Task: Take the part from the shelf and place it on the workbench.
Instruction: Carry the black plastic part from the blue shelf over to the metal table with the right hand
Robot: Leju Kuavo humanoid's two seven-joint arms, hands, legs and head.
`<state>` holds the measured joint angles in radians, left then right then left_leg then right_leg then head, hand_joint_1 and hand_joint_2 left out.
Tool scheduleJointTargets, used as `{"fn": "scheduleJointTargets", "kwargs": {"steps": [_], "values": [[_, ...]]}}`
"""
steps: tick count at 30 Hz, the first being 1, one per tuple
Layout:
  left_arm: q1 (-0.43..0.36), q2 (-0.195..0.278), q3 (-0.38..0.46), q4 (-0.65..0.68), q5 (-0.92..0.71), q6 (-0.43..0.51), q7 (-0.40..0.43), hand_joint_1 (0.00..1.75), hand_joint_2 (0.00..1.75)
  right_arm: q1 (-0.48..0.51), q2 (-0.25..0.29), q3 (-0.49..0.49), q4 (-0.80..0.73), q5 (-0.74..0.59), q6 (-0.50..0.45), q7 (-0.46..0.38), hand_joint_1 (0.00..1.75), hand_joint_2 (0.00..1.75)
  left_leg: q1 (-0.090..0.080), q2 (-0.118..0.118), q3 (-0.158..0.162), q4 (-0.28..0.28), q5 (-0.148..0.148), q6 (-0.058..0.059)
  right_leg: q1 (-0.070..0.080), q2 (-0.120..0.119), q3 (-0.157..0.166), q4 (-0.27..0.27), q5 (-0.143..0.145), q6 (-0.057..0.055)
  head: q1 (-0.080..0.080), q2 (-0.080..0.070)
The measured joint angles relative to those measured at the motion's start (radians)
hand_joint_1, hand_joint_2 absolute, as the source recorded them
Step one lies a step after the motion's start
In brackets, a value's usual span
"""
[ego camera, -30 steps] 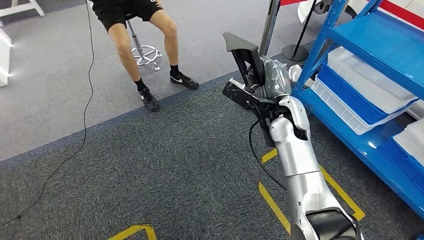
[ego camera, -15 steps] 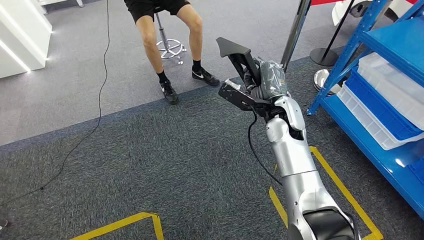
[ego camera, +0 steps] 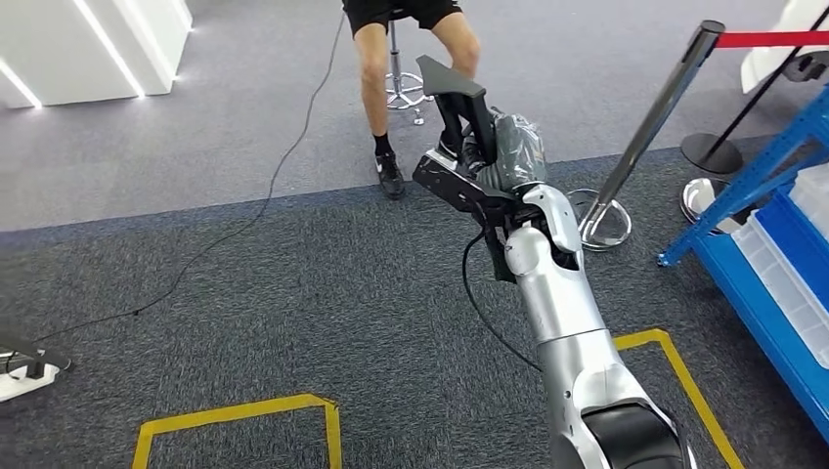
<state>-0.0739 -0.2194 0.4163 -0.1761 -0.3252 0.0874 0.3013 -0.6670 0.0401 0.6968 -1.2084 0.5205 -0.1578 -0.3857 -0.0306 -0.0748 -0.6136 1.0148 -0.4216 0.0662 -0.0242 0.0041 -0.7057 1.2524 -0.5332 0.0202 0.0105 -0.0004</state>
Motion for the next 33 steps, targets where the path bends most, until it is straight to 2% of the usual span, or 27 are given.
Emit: {"fn": "scheduleJointTargets", "kwargs": {"steps": [2, 3, 4, 6, 7, 8, 10, 11, 12, 13, 14, 15, 17, 19, 20, 21, 22, 24, 26, 27, 28, 29, 30, 31, 32, 33], "values": [[0.002, 0.000, 0.001, 0.000, 0.000, -0.015, -0.013, 0.00, 1.75, 0.027, -0.054, -0.019, -0.038, -0.017, 0.006, -0.029, 1.75, 1.75, 0.004, -0.031, -0.008, 0.022, -0.010, -0.006, -0.005, 0.034, 0.055, -0.117, 0.049, 0.000, 0.000, 0.000], [0.003, -0.001, 0.001, 0.000, -0.001, -0.018, -0.019, 0.00, 1.75, 0.044, -0.083, -0.035, -0.058, -0.022, 0.010, -0.045, 1.75, 1.75, 0.006, -0.045, -0.015, 0.032, -0.013, -0.011, -0.006, 0.051, 0.074, -0.155, 0.057, -0.002, 0.000, 0.000], [0.006, -0.001, 0.002, 0.000, -0.003, -0.018, -0.024, 0.00, 1.75, 0.062, -0.108, -0.054, -0.076, -0.024, 0.015, -0.060, 1.75, 1.75, 0.009, -0.057, -0.021, 0.037, -0.014, -0.017, -0.005, 0.062, 0.082, -0.170, 0.054, -0.004, 0.000, 0.000], [0.012, -0.001, 0.004, 0.000, -0.005, -0.015, -0.028, 0.00, 1.75, 0.092, -0.143, -0.085, -0.105, -0.023, 0.022, -0.078, 1.75, 1.75, 0.012, -0.076, -0.029, 0.036, -0.012, -0.027, -0.004, 0.051, 0.087, -0.180, 0.055, -0.011, 0.000, 0.000], [0.015, -0.001, 0.004, 0.000, -0.006, -0.014, -0.028, 0.00, 1.75, 0.102, -0.154, -0.097, -0.117, -0.023, 0.025, -0.082, 1.75, 1.75, 0.010, -0.068, -0.030, 0.038, -0.014, -0.032, -0.005, 0.043, 0.091, -0.187, 0.058, -0.016, 0.000, 0.000], [0.016, 0.000, 0.005, 0.000, -0.007, -0.012, -0.029, 0.00, 1.75, 0.109, -0.163, -0.106, -0.127, -0.022, 0.027, -0.084, 1.75, 1.75, 0.008, -0.045, -0.037, 0.054, -0.025, -0.037, -0.008, 0.035, 0.096, -0.195, 0.061, -0.021, -0.002, 0.000], [0.015, 0.000, 0.006, 0.000, -0.010, -0.009, -0.029, 0.00, 1.75, 0.121, -0.178, -0.119, -0.143, -0.021, 0.030, -0.086, 1.75, 1.75, 0.011, 0.022, -0.078, 0.139, -0.069, -0.050, -0.008, 0.016, 0.106, -0.206, 0.064, -0.028, -0.006, 0.000], [0.013, 0.000, 0.006, 0.000, -0.011, -0.007, -0.030, 0.00, 1.75, 0.127, -0.186, -0.124, -0.148, -0.020, 0.031, -0.088, 1.75, 1.75, 0.016, 0.045, -0.110, 0.199, -0.094, -0.056, -0.008, 0.005, 0.109, -0.208, 0.063, -0.029, -0.008, 0.000], [0.011, 0.000, 0.006, 0.000, -0.012, -0.005, -0.031, 0.00, 1.75, 0.133, -0.193, -0.130, -0.152, -0.019, 0.032, -0.090, 1.75, 1.75, 0.022, 0.055, -0.139, 0.252, -0.111, -0.061, -0.007, -0.008, 0.111, -0.209, 0.061, -0.030, -0.008, 0.000], [0.010, 0.000, 0.006, 0.000, -0.013, -0.002, -0.031, 0.00, 1.75, 0.138, -0.197, -0.134, -0.154, -0.017, 0.035, -0.093, 1.75, 1.75, 0.027, 0.060, -0.156, 0.279, -0.112, -0.064, -0.007, -0.022, 0.113, -0.209, 0.059, -0.030, -0.009, 0.000], [0.009, 0.000, 0.007, 0.000, -0.012, 0.001, -0.032, 0.00, 1.75, 0.142, -0.200, -0.138, -0.156, -0.011, 0.039, -0.095, 1.75, 1.75, 0.031, 0.064, -0.155, 0.272, -0.098, -0.066, -0.007, -0.036, 0.115, -0.208, 0.056, -0.029, -0.009, 0.000], [0.009, 0.000, 0.008, 0.000, -0.012, 0.006, -0.032, 0.00, 1.75, 0.144, -0.197, -0.140, -0.156, -0.004, 0.043, -0.096, 1.75, 1.75, 0.033, 0.071, -0.135, 0.230, -0.070, -0.067, -0.007, -0.048, 0.117, -0.208, 0.054, -0.027, -0.009, 0.000], [0.008, 0.000, 0.011, 0.000, -0.010, 0.012, -0.032, 0.00, 1.75, 0.140, -0.183, -0.141, -0.154, 0.014, 0.048, -0.094, 1.75, 1.75, 0.027, 0.109, -0.066, 0.098, -0.015, -0.062, -0.006, -0.068, 0.124, -0.209, 0.048, -0.022, -0.009, 0.000], [0.005, 0.001, 0.017, 0.000, -0.010, 0.016, -0.032, 0.00, 1.75, 0.130, -0.167, -0.140, -0.146, 0.024, 0.048, -0.090, 1.75, 1.75, 0.015, 0.135, -0.027, 0.022, 0.002, -0.053, -0.004, -0.085, 0.130, -0.210, 0.043, -0.012, -0.008, 0.000], [0.005, 0.001, 0.019, 0.000, -0.012, 0.020, -0.032, 0.00, 1.75, 0.123, -0.156, -0.138, -0.140, 0.027, 0.047, -0.086, 1.75, 1.75, 0.008, 0.132, -0.026, 0.015, -0.002, -0.048, -0.005, -0.096, 0.132, -0.212, 0.041, -0.007, -0.008, 0.000], [0.004, 0.001, 0.021, 0.000, -0.015, 0.024, -0.032, 0.00, 1.75, 0.114, -0.142, -0.136, -0.132, 0.030, 0.046, -0.081, 1.75, 1.75, 0.005, 0.119, -0.025, 0.011, 0.000, -0.042, -0.006, -0.107, 0.135, -0.213, 0.038, -0.001, -0.008, 0.000], [0.005, 0.001, 0.022, 0.000, -0.021, 0.028, -0.032, 0.00, 1.75, 0.105, -0.127, -0.133, -0.123, 0.033, 0.044, -0.075, 1.75, 1.75, 0.005, 0.108, -0.020, 0.003, 0.003, -0.037, -0.009, -0.107, 0.138, -0.210, 0.034, 0.004, -0.008, 0.000], [0.004, 0.000, 0.023, 0.000, -0.035, 0.032, -0.032, 0.00, 1.75, 0.089, -0.102, -0.124, -0.106, 0.035, 0.040, -0.064, 1.75, 1.75, 0.008, 0.086, -0.007, -0.013, 0.009, -0.022, -0.012, -0.069, 0.123, -0.166, 0.003, 0.007, -0.008, 0.000], [0.000, -0.001, 0.023, 0.000, -0.046, 0.034, -0.031, 0.00, 1.75, 0.079, -0.091, -0.115, -0.089, 0.035, 0.035, -0.058, 1.75, 1.75, 0.010, 0.063, -0.001, -0.017, 0.011, -0.010, -0.011, -0.020, 0.065, -0.047, -0.054, 0.003, -0.008, 0.000], [-0.001, -0.001, 0.022, 0.000, -0.052, 0.036, -0.031, 0.00, 1.75, 0.076, -0.088, -0.112, -0.081, 0.034, 0.033, -0.057, 1.75, 1.75, 0.010, 0.049, -0.001, -0.015, 0.010, -0.007, -0.009, -0.010, 0.029, 0.019, -0.076, 0.002, -0.008, 0.000], [-0.002, -0.002, 0.022, 0.000, -0.059, 0.040, -0.032, 0.00, 1.75, 0.075, -0.086, -0.110, -0.074, 0.034, 0.033, -0.056, 1.75, 1.75, 0.010, 0.033, -0.001, -0.012, 0.009, -0.006, -0.008, -0.007, 0.003, 0.060, -0.082, 0.002, -0.008, 0.000], [-0.001, -0.002, 0.021, 0.000, -0.067, 0.043, -0.032, 0.00, 1.75, 0.074, -0.084, -0.109, -0.068, 0.033, 0.032, -0.056, 1.75, 1.75, 0.011, 0.017, -0.001, -0.007, 0.006, -0.006, -0.007, -0.005, -0.009, 0.066, -0.067, 0.003, -0.008, 0.000], [-0.001, -0.002, 0.021, 0.000, -0.072, 0.046, -0.032, 0.00, 1.75, 0.072, -0.081, -0.108, -0.064, 0.032, 0.031, -0.056, 1.75, 1.75, 0.012, 0.001, -0.001, 0.001, 0.001, -0.008, -0.008, -0.003, -0.001, 0.033, -0.034, 0.003, -0.008, 0.000], [0.000, -0.003, 0.021, 0.000, -0.074, 0.048, -0.032, 0.00, 1.75, 0.069, -0.079, -0.107, -0.060, 0.032, 0.031, -0.056, 1.75, 1.75, 0.013, -0.014, -0.001, 0.011, -0.005, -0.012, -0.011, 0.005, 0.020, -0.028, 0.008, 0.004, -0.008, 0.000], [0.001, -0.003, 0.021, 0.000, -0.073, 0.050, -0.032, 0.00, 1.75, 0.065, -0.078, -0.106, -0.057, 0.031, 0.031, -0.056, 1.75, 1.75, 0.013, -0.027, -0.005, 0.022, -0.013, -0.017, -0.013, 0.024, 0.043, -0.087, 0.037, 0.005, -0.008, 0.000], [0.002, -0.003, 0.021, 0.000, -0.070, 0.054, -0.032, 0.00, 1.75, 0.061, -0.077, -0.105, -0.054, 0.030, 0.030, -0.057, 1.75, 1.75, 0.014, -0.040, -0.011, 0.034, -0.019, -0.023, -0.016, 0.042, 0.063, -0.133, 0.054, 0.005, -0.008, 0.000]]}}
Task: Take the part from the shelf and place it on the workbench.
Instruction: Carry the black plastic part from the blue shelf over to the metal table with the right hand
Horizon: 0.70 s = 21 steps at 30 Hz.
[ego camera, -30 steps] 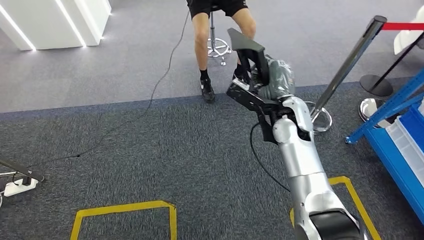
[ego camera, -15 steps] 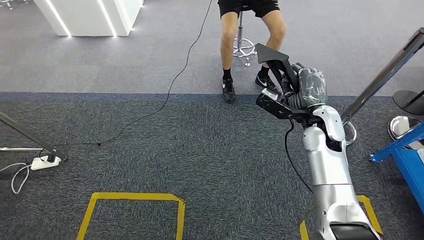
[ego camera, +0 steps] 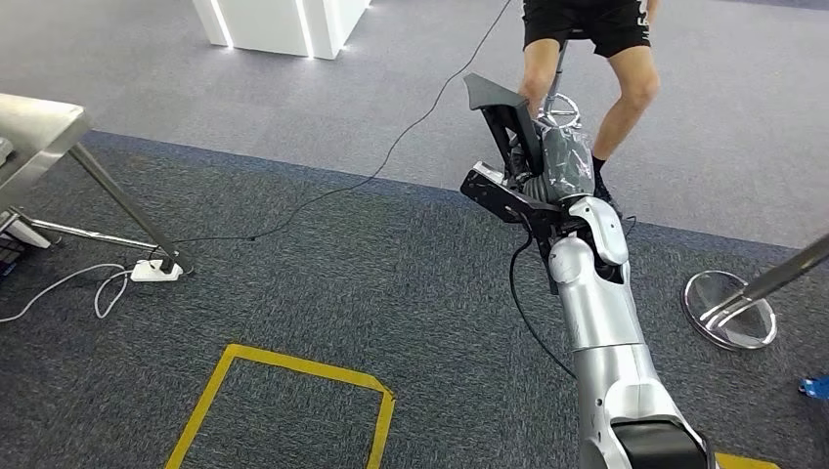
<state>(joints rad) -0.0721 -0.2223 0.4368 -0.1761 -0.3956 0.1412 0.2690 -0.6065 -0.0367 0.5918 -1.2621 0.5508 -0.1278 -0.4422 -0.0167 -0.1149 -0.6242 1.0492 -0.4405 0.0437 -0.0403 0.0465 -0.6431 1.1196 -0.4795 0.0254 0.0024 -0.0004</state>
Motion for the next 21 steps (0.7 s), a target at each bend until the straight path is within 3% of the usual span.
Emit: {"fn": "scheduleJointTargets", "kwargs": {"steps": [2, 4, 6, 8, 10, 11, 12, 13, 15, 17, 19, 20, 21], "values": [[0.001, 0.000, 0.001, 0.000, 0.012, 0.020, -0.002, 0.00, 1.75, -0.005, 0.000, 0.001, 0.005, -0.002, -0.002, 0.001, 1.75, 1.75, 0.003, -0.021, -0.013, 0.012, -0.004, -0.012, 0.002, 0.022, 0.013, -0.028, -0.002, -0.003, 0.000, 0.000], [0.005, 0.000, 0.004, 0.000, 0.025, 0.040, -0.005, 0.00, 1.75, -0.008, 0.003, 0.001, 0.008, -0.006, -0.003, 0.003, 1.75, 1.75, 0.008, -0.032, -0.020, 0.011, -0.001, -0.022, 0.005, 0.004, 0.017, -0.036, 0.001, -0.012, 0.001, 0.000], [0.008, 0.001, 0.007, 0.000, 0.030, 0.048, -0.006, 0.00, 1.75, -0.010, 0.007, 0.001, 0.011, -0.010, -0.004, 0.003, 1.75, 1.75, 0.006, 0.018, -0.037, 0.042, -0.018, -0.033, 0.003, -0.019, 0.026, -0.050, 0.005, -0.024, -0.002, 0.000], [0.007, 0.001, 0.009, 0.000, 0.032, 0.050, -0.006, 0.00, 1.75, -0.012, 0.007, 0.001, 0.013, -0.012, -0.005, 0.004, 1.75, 1.75, 0.007, 0.086, -0.089, 0.145, -0.068, -0.044, 0.006, -0.043, 0.035, -0.058, 0.005, -0.032, -0.004, 0.000], [0.006, 0.001, 0.011, 0.000, 0.032, 0.049, -0.006, 0.00, 1.75, -0.012, 0.006, 0.001, 0.017, -0.012, -0.005, 0.005, 1.75, 1.75, 0.015, 0.106, -0.151, 0.255, -0.105, -0.050, 0.009, -0.069, 0.037, -0.059, 0.001, -0.035, -0.004, 0.000], [0.006, 0.001, 0.011, 0.000, 0.032, 0.047, -0.005, 0.00, 1.75, -0.012, 0.006, 0.001, 0.020, -0.013, -0.005, 0.007, 1.75, 1.75, 0.017, 0.108, -0.162, 0.269, -0.099, -0.051, 0.010, -0.082, 0.039, -0.059, -0.002, -0.036, -0.004, 0.000], [0.006, 0.001, 0.011, 0.000, 0.031, 0.046, -0.003, 0.00, 1.75, -0.013, 0.006, 0.001, 0.023, -0.013, -0.004, 0.011, 1.75, 1.75, 0.018, 0.110, -0.152, 0.244, -0.075, -0.051, 0.010, -0.094, 0.042, -0.059, -0.005, -0.035, -0.004, 0.000], [0.006, 0.001, 0.012, 0.000, 0.030, 0.045, -0.001, 0.00, 1.75, -0.014, 0.006, 0.001, 0.027, -0.013, -0.004, 0.015, 1.75, 1.75, 0.018, 0.117, -0.123, 0.184, -0.038, -0.047, 0.011, -0.106, 0.048, -0.059, -0.009, -0.034, -0.004, 0.000], [0.006, 0.001, 0.012, 0.000, 0.029, 0.046, 0.002, 0.00, 1.75, -0.021, 0.006, 0.001, 0.032, -0.013, -0.004, 0.020, 1.75, 1.75, 0.007, 0.155, -0.054, 0.052, 0.014, -0.036, 0.013, -0.126, 0.059, -0.062, -0.017, -0.029, -0.004, 0.000], [0.006, 0.001, 0.012, 0.000, 0.029, 0.046, 0.003, 0.00, 1.75, -0.027, 0.005, 0.001, 0.037, -0.013, -0.004, 0.021, 1.75, 1.75, -0.006, 0.178, -0.025, -0.004, 0.019, -0.025, 0.016, -0.144, 0.066, -0.066, -0.022, -0.020, -0.004, 0.000], [0.006, 0.002, 0.013, 0.000, 0.028, 0.047, 0.004, 0.00, 1.75, -0.030, 0.006, 0.001, 0.041, -0.011, -0.005, 0.023, 1.75, 1.75, -0.011, 0.160, -0.018, -0.015, 0.018, -0.015, 0.017, -0.166, 0.079, -0.074, -0.025, -0.009, -0.004, 0.000], [0.007, 0.002, 0.014, 0.000, 0.028, 0.047, 0.004, 0.00, 1.75, -0.032, 0.008, 0.001, 0.041, -0.007, -0.007, 0.026, 1.75, 1.75, -0.009, 0.150, -0.008, -0.027, 0.020, -0.011, 0.015, -0.166, 0.087, -0.076, -0.031, -0.005, -0.004, 0.000], [0.008, 0.002, 0.014, 0.000, 0.029, 0.047, 0.003, 0.00, 1.75, -0.035, 0.008, 0.001, 0.043, -0.001, -0.011, 0.030, 1.75, 1.75, -0.006, 0.139, 0.004, -0.040, 0.023, -0.006, 0.014, -0.151, 0.088, -0.064, -0.041, -0.002, -0.004, 0.000]]}}
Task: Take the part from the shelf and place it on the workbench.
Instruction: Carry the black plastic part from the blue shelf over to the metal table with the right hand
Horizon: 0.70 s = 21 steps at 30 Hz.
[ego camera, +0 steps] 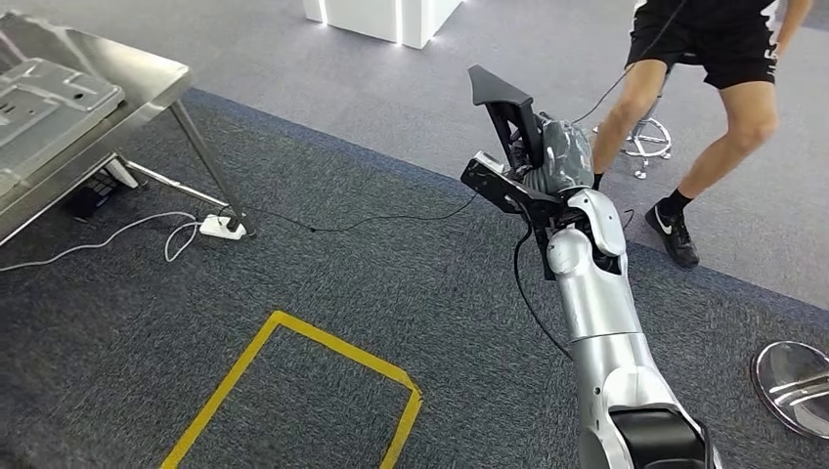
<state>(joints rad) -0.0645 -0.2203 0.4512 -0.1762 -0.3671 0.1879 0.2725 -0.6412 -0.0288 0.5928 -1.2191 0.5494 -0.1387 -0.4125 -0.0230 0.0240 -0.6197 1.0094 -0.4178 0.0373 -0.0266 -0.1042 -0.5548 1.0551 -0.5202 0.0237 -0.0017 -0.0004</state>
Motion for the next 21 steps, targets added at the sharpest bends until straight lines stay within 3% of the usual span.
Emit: {"fn": "scheduleJointTargets", "kwargs": {"steps": [1, 3, 4, 5, 6, 8, 9, 11, 13, 14, 16, 18, 20, 21], "values": [[-0.001, 0.000, 0.001, 0.000, 0.000, -0.001, 0.000, 0.00, 1.75, -0.004, 0.000, 0.000, 0.002, 0.007, -0.005, 0.004, 1.75, 1.75, 0.003, -0.010, 0.011, -0.011, 0.003, 0.004, -0.001, 0.026, -0.012, 0.034, -0.019, 0.002, 0.000, 0.000], [-0.003, 0.000, 0.003, 0.000, 0.000, -0.009, 0.000, 0.00, 1.75, -0.011, -0.008, 0.000, 0.006, 0.030, -0.019, 0.018, 1.75, 1.75, 0.006, -0.033, 0.020, -0.017, 0.003, 0.011, -0.002, 0.083, -0.080, 0.160, -0.069, 0.001, 0.001, 0.000], [-0.005, 0.000, 0.003, 0.000, 0.000, -0.013, 0.000, 0.00, 1.75, -0.013, -0.013, 0.000, 0.008, 0.043, -0.025, 0.030, 1.75, 1.75, 0.006, -0.046, 0.019, -0.015, 0.001, 0.014, -0.001, 0.096, -0.119, 0.222, -0.086, 0.001, 0.001, 0.000], [-0.006, 0.000, 0.004, 0.000, 0.000, -0.016, 0.000, 0.00, 1.75, -0.013, -0.020, 0.000, 0.010, 0.057, -0.031, 0.042, 1.75, 1.75, 0.006, -0.062, 0.019, -0.011, -0.001, 0.016, 0.000, 0.101, -0.146, 0.255, -0.084, 0.001, 0.001, 0.000], [-0.006, 0.000, 0.004, 0.000, 0.000, -0.018, 0.000, 0.00, 1.75, -0.015, -0.026, 0.000, 0.011, 0.067, -0.035, 0.052, 1.75, 1.75, 0.006, -0.078, 0.019, -0.005, -0.005, 0.016, 0.001, 0.103, -0.156, 0.251, -0.062, 0.000, 0.001, 0.000], [-0.004, 0.000, 0.005, 0.000, -0.001, -0.019, 0.000, 0.00, 1.75, -0.021, -0.033, 0.000, 0.012, 0.075, -0.038, 0.059, 1.75, 1.75, 0.006, -0.107, 0.019, 0.012, -0.017, 0.011, -0.001, 0.116, -0.126, 0.145, 0.016, -0.001, 0.001, 0.000], [-0.003, 0.001, 0.006, 0.000, -0.001, -0.019, 0.000, 0.00, 1.75, -0.026, -0.035, 0.000, 0.012, 0.077, -0.040, 0.059, 1.75, 1.75, 0.006, -0.118, 0.015, 0.023, -0.024, 0.007, -0.002, 0.135, -0.104, 0.088, 0.043, -0.002, 0.001, 0.000], [-0.003, 0.001, 0.008, 0.000, -0.001, -0.019, 0.000, 0.00, 1.75, -0.031, -0.040, 0.000, 0.012, 0.084, -0.042, 0.063, 1.75, 1.75, 0.007, -0.138, 0.002, 0.039, -0.031, -0.002, -0.004, 0.164, -0.079, 0.029, 0.055, -0.004, 0.001, 0.000], [-0.002, 0.002, 0.011, 0.000, -0.002, -0.028, -0.002, 0.00, 1.75, -0.036, -0.046, 0.000, 0.012, 0.110, -0.045, 0.084, 1.75, 1.75, 0.010, -0.157, -0.008, 0.042, -0.029, -0.010, -0.003, 0.158, -0.076, 0.024, 0.051, -0.012, 0.001, 0.000], [0.000, 0.006, 0.012, 0.000, -0.002, -0.041, -0.006, 0.00, 1.75, -0.042, -0.049, 0.002, 0.012, 0.135, -0.041, 0.106, 1.75, 1.75, 0.009, -0.152, -0.011, 0.045, -0.031, -0.014, -0.004, 0.147, -0.074, 0.020, 0.052, -0.017, 0.001, 0.000], [0.004, 0.018, 0.014, 0.000, -0.002, -0.084, -0.017, 0.00, 1.75, -0.074, -0.064, 0.014, 0.011, 0.213, -0.008, 0.173, 1.75, 1.75, 0.007, -0.105, -0.034, 0.090, -0.056, -0.026, -0.007, 0.126, -0.069, 0.014, 0.053, -0.029, -0.003, 0.000], [0.004, 0.028, 0.018, 0.000, -0.002, -0.118, -0.026, 0.00, 1.75, -0.132, -0.093, 0.041, 0.014, 0.307, 0.057, 0.252, 1.75, 1.75, 0.011, -0.047, -0.098, 0.208, -0.109, -0.037, -0.005, 0.102, -0.066, 0.012, 0.050, -0.036, -0.006, 0.000], [0.004, 0.035, 0.023, 0.000, -0.003, -0.127, -0.030, 0.00, 1.75, -0.197, -0.121, 0.082, 0.025, 0.389, 0.112, 0.314, 1.75, 1.75, 0.018, -0.031, -0.160, 0.313, -0.136, -0.043, -0.002, 0.077, -0.064, 0.012, 0.046, -0.037, -0.006, 0.000], [0.005, 0.037, 0.026, 0.000, -0.005, -0.127, -0.031, 0.00, 1.75, -0.229, -0.129, 0.107, 0.032, 0.422, 0.128, 0.337, 1.75, 1.75, 0.019, -0.029, -0.167, 0.317, -0.123, -0.042, 0.000, 0.067, -0.061, 0.012, 0.043, -0.037, -0.006, 0.000]]}}
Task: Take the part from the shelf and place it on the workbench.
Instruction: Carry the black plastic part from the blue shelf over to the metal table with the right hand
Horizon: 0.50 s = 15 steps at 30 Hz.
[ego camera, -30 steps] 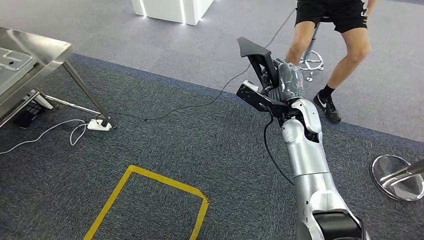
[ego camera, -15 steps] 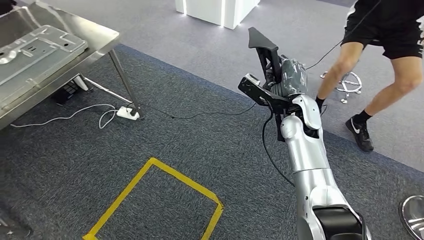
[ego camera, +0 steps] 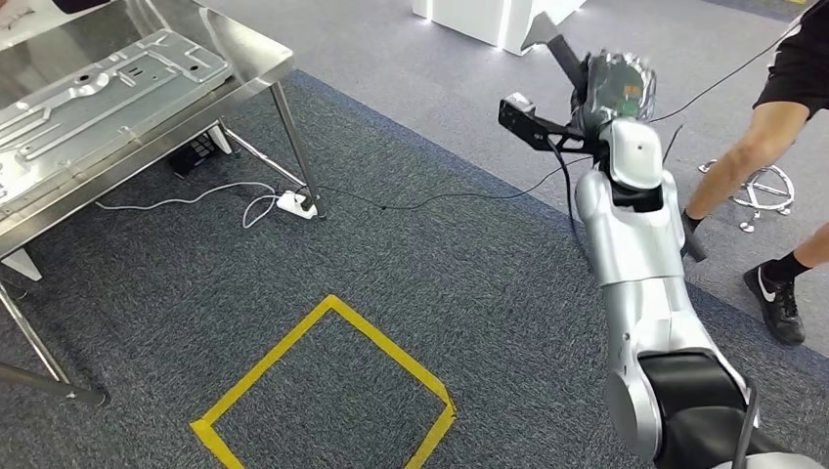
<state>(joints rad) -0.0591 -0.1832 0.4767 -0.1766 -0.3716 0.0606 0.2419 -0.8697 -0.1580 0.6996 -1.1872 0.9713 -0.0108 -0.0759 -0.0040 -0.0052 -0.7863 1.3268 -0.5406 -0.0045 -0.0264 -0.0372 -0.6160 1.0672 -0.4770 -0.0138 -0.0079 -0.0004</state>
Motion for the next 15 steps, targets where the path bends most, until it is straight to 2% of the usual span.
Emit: {"fn": "scheduleJointTargets", "kwargs": {"steps": [1, 2, 3, 4, 5, 6, 7, 8, 9, 10, 12, 13, 14, 15], "values": [[0.001, 0.002, 0.003, 0.000, -0.002, 0.000, 0.000, 0.00, 1.75, -0.029, -0.005, 0.024, 0.008, 0.030, 0.012, 0.021, 1.75, 1.75, -0.001, 0.003, 0.015, -0.036, 0.032, 0.005, 0.002, -0.009, 0.005, 0.000, -0.003, 0.000, 0.000, 0.000], [0.002, 0.004, 0.006, 0.000, -0.004, 0.001, 0.000, 0.00, 1.75, -0.055, -0.007, 0.046, 0.015, 0.057, 0.020, 0.039, 1.75, 1.75, -0.004, 0.013, 0.048, -0.103, 0.073, 0.014, 0.004, -0.018, 0.012, -0.001, -0.007, 0.000, 0.000, 0.000], [0.002, 0.006, 0.008, 0.000, -0.006, 0.001, 0.000, 0.00, 1.75, -0.078, -0.009, 0.066, 0.024, 0.081, 0.025, 0.057, 1.75, 1.75, -0.013, 0.038, 0.084, -0.173, 0.104, 0.028, 0.006, -0.027, 0.019, -0.003, -0.011, 0.000, 0.000, 0.000], [0.000, 0.009, 0.011, 0.000, -0.007, 0.000, 0.001, 0.00, 1.75, -0.099, -0.012, 0.083, 0.034, 0.102, 0.030, 0.072, 1.75, 1.75, -0.023, 0.064, 0.113, -0.233, 0.123, 0.042, 0.008, -0.037, 0.025, -0.006, -0.014, 0.002, 0.000, 0.000], [-0.001, 0.012, 0.012, 0.000, -0.009, 0.000, 0.002, 0.00, 1.75, -0.116, -0.015, 0.101, 0.045, 0.116, 0.033, 0.086, 1.75, 1.75, -0.032, 0.083, 0.132, -0.270, 0.129, 0.053, 0.009, -0.049, 0.029, -0.009, -0.016, 0.005, 0.000, 0.000], [-0.003, 0.014, 0.013, 0.000, -0.012, 0.005, 0.005, 0.00, 1.75, -0.131, -0.018, 0.118, 0.057, 0.124, 0.034, 0.096, 1.75, 1.75, -0.038, 0.093, 0.138, -0.284, 0.124, 0.060, 0.010, -0.061, 0.033, -0.014, -0.017, 0.009, 0.000, 0.000], [-0.004, 0.013, 0.013, 0.000, -0.018, 0.017, 0.012, 0.00, 1.75, -0.143, -0.019, 0.135, 0.070, 0.128, 0.032, 0.106, 1.75, 1.75, -0.040, 0.083, 0.143, -0.295, 0.124, 0.063, 0.012, -0.075, 0.039, -0.019, -0.018, 0.013, 0.000, 0.000], [-0.005, 0.009, 0.013, 0.000, -0.024, 0.037, 0.019, 0.00, 1.75, -0.152, -0.019, 0.149, 0.082, 0.131, 0.027, 0.117, 1.75, 1.75, -0.035, 0.070, 0.152, -0.308, 0.127, 0.064, 0.013, -0.083, 0.045, -0.022, -0.022, 0.018, 0.000, 0.000], [-0.005, 0.003, 0.013, 0.000, -0.031, 0.062, 0.026, 0.00, 1.75, -0.161, -0.017, 0.159, 0.096, 0.134, 0.016, 0.127, 1.75, 1.75, -0.030, 0.057, 0.164, -0.324, 0.132, 0.064, 0.012, -0.074, 0.049, -0.019, -0.027, 0.022, 0.000, 0.000], [-0.005, -0.005, 0.013, 0.000, -0.037, 0.087, 0.031, 0.00, 1.75, -0.172, -0.015, 0.171, 0.113, 0.137, -0.001, 0.138, 1.75, 1.75, -0.024, 0.044, 0.177, -0.339, 0.137, 0.066, 0.012, -0.052, 0.044, 0.002, -0.040, 0.025, 0.000, 0.000], [-0.008, -0.020, 0.013, 0.000, -0.049, 0.118, 0.039, 0.00, 1.75, -0.192, -0.010, 0.196, 0.155, 0.140, -0.035, 0.157, 1.75, 1.75, -0.019, 0.019, 0.189, -0.352, 0.142, 0.067, 0.011, 0.009, -0.008, 0.106, -0.087, 0.028, 0.000, 0.000], [-0.010, -0.025, 0.013, 0.000, -0.055, 0.125, 0.042, 0.00, 1.75, -0.199, -0.006, 0.208, 0.178, 0.141, -0.046, 0.165, 1.75, 1.75, -0.018, 0.004, 0.189, -0.351, 0.141, 0.068, 0.010, 0.026, -0.046, 0.171, -0.111, 0.029, 0.000, 0.000], [-0.012, -0.031, 0.013, 0.000, -0.059, 0.129, 0.044, 0.00, 1.75, -0.203, -0.001, 0.216, 0.198, 0.141, -0.051, 0.171, 1.75, 1.75, -0.017, -0.012, 0.189, -0.347, 0.139, 0.067, 0.009, 0.033, -0.079, 0.221, -0.121, 0.032, 0.000, 0.000], [-0.014, -0.035, 0.013, 0.000, -0.061, 0.129, 0.045, 0.00, 1.75, -0.203, 0.007, 0.222, 0.215, 0.141, -0.053, 0.175, 1.75, 1.75, -0.015, -0.028, 0.189, -0.341, 0.135, 0.065, 0.006, 0.035, -0.097, 0.239, -0.112, 0.034, 0.000, 0.000]]}}
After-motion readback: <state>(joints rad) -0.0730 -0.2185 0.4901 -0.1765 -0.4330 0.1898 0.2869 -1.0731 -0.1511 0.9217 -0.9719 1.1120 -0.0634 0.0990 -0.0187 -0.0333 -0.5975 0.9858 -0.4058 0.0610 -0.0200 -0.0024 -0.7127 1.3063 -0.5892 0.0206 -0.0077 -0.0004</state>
